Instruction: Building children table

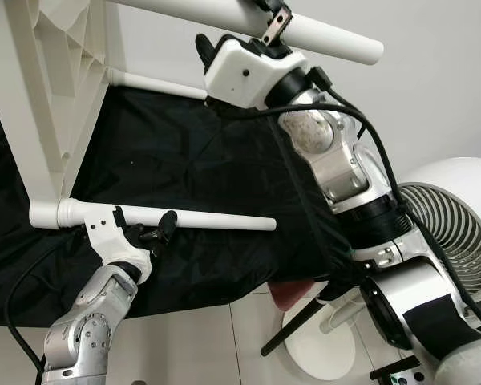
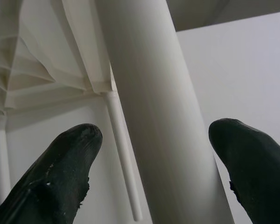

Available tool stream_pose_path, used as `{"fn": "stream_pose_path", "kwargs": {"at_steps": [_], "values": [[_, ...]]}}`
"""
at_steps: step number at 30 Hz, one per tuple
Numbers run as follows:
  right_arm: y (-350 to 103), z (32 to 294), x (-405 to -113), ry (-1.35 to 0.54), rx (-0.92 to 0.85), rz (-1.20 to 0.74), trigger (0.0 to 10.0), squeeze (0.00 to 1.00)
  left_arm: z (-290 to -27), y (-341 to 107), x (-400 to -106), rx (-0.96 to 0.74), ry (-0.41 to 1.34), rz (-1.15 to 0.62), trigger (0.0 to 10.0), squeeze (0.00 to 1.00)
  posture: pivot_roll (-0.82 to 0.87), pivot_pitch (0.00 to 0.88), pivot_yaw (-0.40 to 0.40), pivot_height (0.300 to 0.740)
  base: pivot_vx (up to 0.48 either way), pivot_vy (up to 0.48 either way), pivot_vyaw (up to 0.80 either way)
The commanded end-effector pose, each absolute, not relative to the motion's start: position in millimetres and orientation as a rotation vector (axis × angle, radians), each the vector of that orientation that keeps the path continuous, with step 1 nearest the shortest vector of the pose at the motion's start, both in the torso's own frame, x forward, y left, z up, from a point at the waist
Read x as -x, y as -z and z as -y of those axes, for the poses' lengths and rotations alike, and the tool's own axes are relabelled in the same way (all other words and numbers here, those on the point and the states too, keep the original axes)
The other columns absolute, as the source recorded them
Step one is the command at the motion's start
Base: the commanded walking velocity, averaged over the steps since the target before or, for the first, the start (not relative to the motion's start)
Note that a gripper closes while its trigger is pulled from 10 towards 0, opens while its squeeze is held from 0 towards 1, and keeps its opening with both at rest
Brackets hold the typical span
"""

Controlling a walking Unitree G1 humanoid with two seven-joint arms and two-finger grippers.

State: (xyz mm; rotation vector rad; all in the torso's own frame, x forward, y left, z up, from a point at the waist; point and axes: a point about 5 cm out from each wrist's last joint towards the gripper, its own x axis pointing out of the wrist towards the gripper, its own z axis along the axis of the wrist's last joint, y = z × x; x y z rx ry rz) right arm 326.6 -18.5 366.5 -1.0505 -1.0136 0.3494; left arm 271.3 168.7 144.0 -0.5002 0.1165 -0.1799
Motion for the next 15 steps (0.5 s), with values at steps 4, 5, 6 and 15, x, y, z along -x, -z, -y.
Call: {"fn": "stream_pose_path", "kwargs": {"at_steps": [4, 5, 6, 15], "values": [[-376.8, 18.8, -329.3, -0.275, 1.101, 1.004, 4.3, 0.00, -160.5, -136.1, -270.0, 0.484, 0.218, -0.167, 10.0, 0.00, 0.04, 0.026, -0.167, 0.740, 0.000, 0.000, 0.00], [-376.9, 18.9, -329.4, -0.268, 1.114, 1.003, 4.3, 0.00, -160.1, -135.4, -269.7, 0.480, 0.219, -0.172, 10.0, 0.00, 0.04, 0.026, -0.167, 0.740, 0.000, 0.000, 0.00], [-376.9, 19.7, -330.2, -0.265, 1.098, 0.991, 0.0, 0.00, -160.4, -134.2, -269.4, 0.489, 0.204, -0.179, 10.0, 0.00, 0.03, 0.027, -0.165, 0.740, 0.000, 0.000, 0.00], [-387.8, 36.9, -331.2, -0.158, 1.006, 0.963, 0.0, 0.00, -183.4, -126.5, -278.4, 0.571, -0.065, -0.228, 10.0, 0.00, 0.03, 0.023, -0.164, 0.740, 0.000, 0.000, 0.00]]}}
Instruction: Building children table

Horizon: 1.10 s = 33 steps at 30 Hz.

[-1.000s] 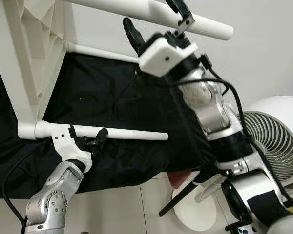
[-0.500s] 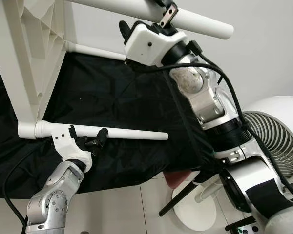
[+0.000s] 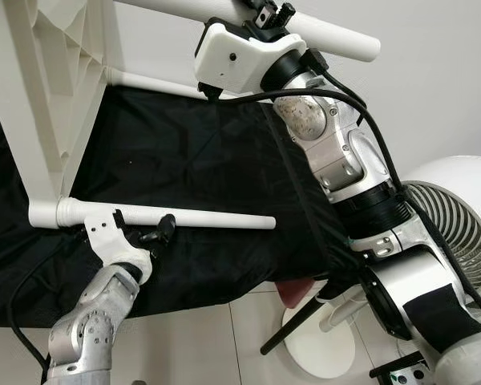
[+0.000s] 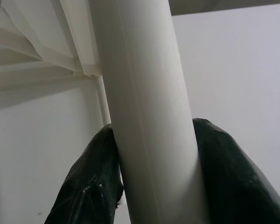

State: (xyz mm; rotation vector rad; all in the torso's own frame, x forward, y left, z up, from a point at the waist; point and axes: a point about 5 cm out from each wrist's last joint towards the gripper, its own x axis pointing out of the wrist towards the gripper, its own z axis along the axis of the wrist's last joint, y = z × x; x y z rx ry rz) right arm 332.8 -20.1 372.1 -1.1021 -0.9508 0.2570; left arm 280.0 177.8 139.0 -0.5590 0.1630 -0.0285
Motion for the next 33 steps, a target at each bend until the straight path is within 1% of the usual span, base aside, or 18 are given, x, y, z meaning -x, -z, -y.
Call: {"fn": "stream_pose_path", "kwargs": {"at_steps": [1, 4, 6, 10, 13, 14, 16, 17, 19, 20, 22, 23, 25, 27, 28, 29, 33], "values": [[-386.9, 39.2, -330.9, -0.149, 1.001, 0.956, 0.0, 0.00, -187.0, -125.8, -279.9, 0.598, -0.093, -0.227, 10.0, 0.00, 0.03, 0.025, -0.163, 0.740, 0.000, 0.000, 0.00], [-383.2, 46.5, -331.3, -0.133, 0.960, 0.921, 0.0, 0.00, -198.2, -129.4, -287.2, 0.716, -0.182, -0.190, 10.0, 0.00, 0.03, 0.026, -0.164, 0.740, 0.000, 0.000, 0.00], [-383.0, 49.9, -330.1, -0.117, 0.945, 0.920, 0.0, 0.00, -199.0, -134.4, -291.4, 0.756, -0.182, -0.166, 10.0, 0.00, 0.03, 0.030, -0.164, 0.740, 0.000, 0.000, 0.00], [-382.5, 53.5, -329.7, -0.103, 0.919, 0.910, 0.0, 0.00, -200.3, -137.2, -295.3, 0.751, -0.194, -0.156, 10.0, 0.00, 0.02, 0.035, -0.163, 0.740, 0.000, 0.000, 0.00], [-385.8, 68.5, -327.4, -0.040, 0.833, 0.896, 0.0, 0.00, -202.6, -146.2, -309.8, 0.800, -0.234, -0.130, 10.0, 0.00, 0.01, 0.041, -0.150, 0.740, 0.000, 0.000, 0.00], [-385.8, 68.5, -327.4, -0.040, 0.833, 0.896, 0.0, 0.00, -202.6, -146.2, -309.8, 0.800, -0.234, -0.130, 10.0, 0.00, 0.01, 0.041, -0.150, 0.740, 0.000, 0.000, 0.00], [-391.9, 80.4, -324.5, -0.001, 0.760, 0.888, 0.0, 0.00, -201.1, -149.7, -315.5, 0.812, -0.246, -0.126, 10.0, 0.00, -0.01, 0.045, -0.137, 0.740, 0.000, 0.000, 0.00], [-391.9, 80.4, -324.5, -0.001, 0.760, 0.888, 0.0, 0.00, -201.1, -149.7, -315.5, 0.812, -0.246, -0.126, 10.0, 0.00, -0.01, 0.045, -0.137, 0.740, 0.000, 0.000, 0.00], [-397.4, 93.0, -321.5, 0.041, 0.705, 0.882, 0.0, 0.00, -198.5, -153.3, -320.1, 0.819, -0.242, -0.125, 10.0, 0.00, -0.01, 0.048, -0.135, 0.740, 0.000, 0.000, 0.00], [-397.4, 93.0, -321.5, 0.041, 0.705, 0.882, 0.0, 0.00, -198.5, -153.3, -320.1, 0.819, -0.242, -0.125, 10.0, 0.00, -0.01, 0.048, -0.135, 0.740, 0.000, 0.000, 0.00], [-400.1, 108.7, -320.3, 0.093, 0.676, 0.866, 0.0, 0.00, -191.9, -163.8, -328.3, 0.824, -0.214, -0.108, 10.0, 0.00, -0.01, 0.047, -0.131, 0.740, 0.000, 0.000, 0.00], [-400.1, 108.7, -320.3, 0.093, 0.676, 0.866, 0.0, 0.00, -191.9, -163.8, -328.3, 0.824, -0.214, -0.108, 10.0, 0.00, -0.01, 0.047, -0.131, 0.740, 0.000, 0.000, 0.00], [-398.8, 121.0, -319.9, 0.132, 0.669, 0.845, 0.0, 0.00, -187.0, -175.1, -335.8, 0.831, -0.198, -0.078, 10.0, 0.00, -0.01, 0.048, -0.129, 0.740, 0.000, 0.000, 0.00], [-398.8, 121.0, -319.9, 0.132, 0.669, 0.845, 0.0, 0.00, -187.0, -175.1, -335.8, 0.831, -0.198, -0.078, 10.0, 0.00, -0.01, 0.048, -0.129, 0.740, 0.000, 0.000, 0.00], [-395.9, 123.8, -320.7, 0.139, 0.675, 0.830, 0.0, 0.00, -183.9, -182.5, -338.3, 0.833, -0.183, -0.052, 10.0, 0.00, -0.02, 0.048, -0.123, 0.740, 0.000, 0.000, 0.00], [-393.2, 124.7, -321.1, 0.138, 0.676, 0.815, 0.0, 0.00, -180.0, -189.8, -339.9, 0.824, -0.167, -0.030, 0.0, 0.00, -0.02, 0.049, -0.120, 0.740, 0.000, 0.000, 0.00], [-389.0, 123.4, -321.6, 0.132, 0.675, 0.797, 0.0, 0.00, -173.6, -201.1, -340.5, 0.818, -0.134, 0.012, 0.0, 0.00, -0.02, 0.050, -0.117, 0.740, 0.000, 0.000, 0.00]]}}
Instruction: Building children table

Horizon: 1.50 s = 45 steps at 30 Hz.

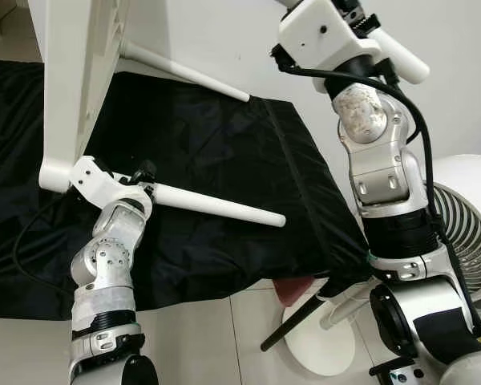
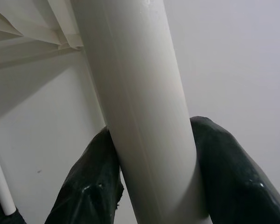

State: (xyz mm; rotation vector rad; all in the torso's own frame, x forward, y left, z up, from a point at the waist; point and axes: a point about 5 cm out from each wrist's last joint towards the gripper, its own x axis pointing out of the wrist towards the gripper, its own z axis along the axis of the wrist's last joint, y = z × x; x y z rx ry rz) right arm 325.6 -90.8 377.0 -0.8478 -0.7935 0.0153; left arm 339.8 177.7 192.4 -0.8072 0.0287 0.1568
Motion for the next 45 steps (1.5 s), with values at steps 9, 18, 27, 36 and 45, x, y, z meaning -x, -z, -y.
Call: {"fn": "stream_pose_path", "kwargs": {"at_steps": [9, 18, 27, 36, 45], "values": [[-390.1, 123.8, -323.9, 0.123, 0.580, 0.794, 0.0, 0.00, -174.0, -271.5, -326.0, 0.730, 0.138, 0.267, 0.0, 0.00, 0.01, 0.057, -0.143, 0.740, 0.000, 0.000, 0.00], [-388.0, 140.2, -326.6, 0.189, 0.452, 0.765, 0.0, 0.00, -197.8, -377.6, -297.9, 0.616, 0.226, 0.636, 0.0, 0.00, 0.02, 0.065, -0.157, 0.740, 0.000, 0.000, 0.00], [-358.1, 165.6, -332.6, 0.317, 0.304, 0.670, 0.0, 0.00, -176.0, -422.0, -280.7, 0.542, 0.408, 0.744, 0.0, 0.00, 0.04, 0.077, -0.157, 0.740, 0.000, 0.000, 0.00], [-210.4, 154.0, -361.2, 0.119, 0.031, 0.184, 0.0, 0.00, -138.5, -413.9, -285.3, 0.407, 0.548, 0.608, 0.0, 0.00, 0.04, 0.106, -0.138, 0.740, 0.000, 0.000, 0.00], [-148.0, 122.8, -359.7, -0.150, -0.315, -0.028, 0.0, 0.00, -121.9, -377.7, -298.7, 0.175, 0.481, 0.396, 0.0, 0.00, 0.04, 0.124, -0.129, 0.740, 0.000, 0.000, 0.00]]}}
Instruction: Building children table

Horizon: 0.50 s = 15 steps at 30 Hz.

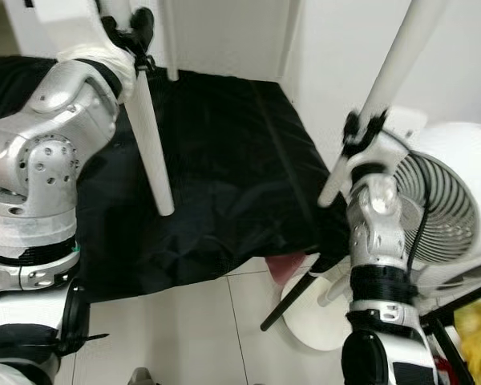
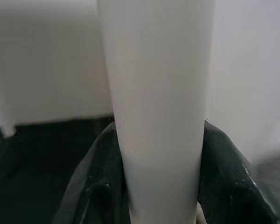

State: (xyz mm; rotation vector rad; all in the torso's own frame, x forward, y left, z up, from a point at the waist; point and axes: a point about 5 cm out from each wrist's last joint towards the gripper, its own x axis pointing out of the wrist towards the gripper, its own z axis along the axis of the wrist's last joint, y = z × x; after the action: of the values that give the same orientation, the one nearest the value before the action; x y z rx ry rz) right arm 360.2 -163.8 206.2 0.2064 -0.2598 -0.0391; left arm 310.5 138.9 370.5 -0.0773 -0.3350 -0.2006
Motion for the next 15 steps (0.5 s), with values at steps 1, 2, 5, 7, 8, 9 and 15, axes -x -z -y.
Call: {"fn": "stream_pose_path", "kwargs": {"at_steps": [1, 2, 5, 7, 8, 9, 15], "values": [[-148.0, 122.8, -359.7, -0.150, -0.315, -0.028, 0.0, 0.00, -121.9, -377.7, -298.7, 0.175, 0.481, 0.396, 0.0, 0.00, 0.04, 0.124, -0.129, 0.740, 0.000, 0.000, 0.00], [-148.2, 122.4, -359.9, -0.156, -0.319, -0.024, 0.0, 0.00, -121.2, -376.7, -298.8, 0.168, 0.483, 0.389, 0.0, 0.00, 0.04, 0.124, -0.129, 0.740, 0.000, 0.000, 0.00], [-146.4, 117.1, -364.8, -0.237, -0.301, -0.059, 0.0, 0.00, -117.5, -367.5, -297.9, 0.140, 0.477, 0.357, 0.0, 0.00, 0.03, 0.123, -0.126, 0.740, 0.000, 0.000, 0.00], [-145.1, 115.3, -369.0, -0.280, -0.273, -0.089, 0.0, 0.00, -115.5, -356.2, -299.4, 0.092, 0.451, 0.322, 0.0, 0.00, 0.04, 0.125, -0.132, 0.740, 0.000, 0.000, 0.00], [-145.8, 115.9, -370.8, -0.284, -0.251, -0.088, 10.0, 0.00, -115.1, -351.0, -300.5, 0.060, 0.431, 0.310, 10.0, 0.00, 0.04, 0.126, -0.135, 0.740, 0.000, 0.000, 0.00], [-145.8, 115.9, -370.8, -0.284, -0.251, -0.088, 10.0, 0.00, -115.1, -351.0, -300.5, 0.060, 0.431, 0.310, 10.0, 0.00, 0.04, 0.126, -0.135, 0.740, 0.000, 0.000, 0.00], [-151.6, 120.3, -374.4, -0.304, -0.276, -0.057, 10.0, 1.00, -115.1, -334.0, -305.6, 0.069, 0.397, 0.251, 10.0, 1.00, 0.04, 0.128, -0.137, 0.740, 0.000, 0.000, 0.00]]}}
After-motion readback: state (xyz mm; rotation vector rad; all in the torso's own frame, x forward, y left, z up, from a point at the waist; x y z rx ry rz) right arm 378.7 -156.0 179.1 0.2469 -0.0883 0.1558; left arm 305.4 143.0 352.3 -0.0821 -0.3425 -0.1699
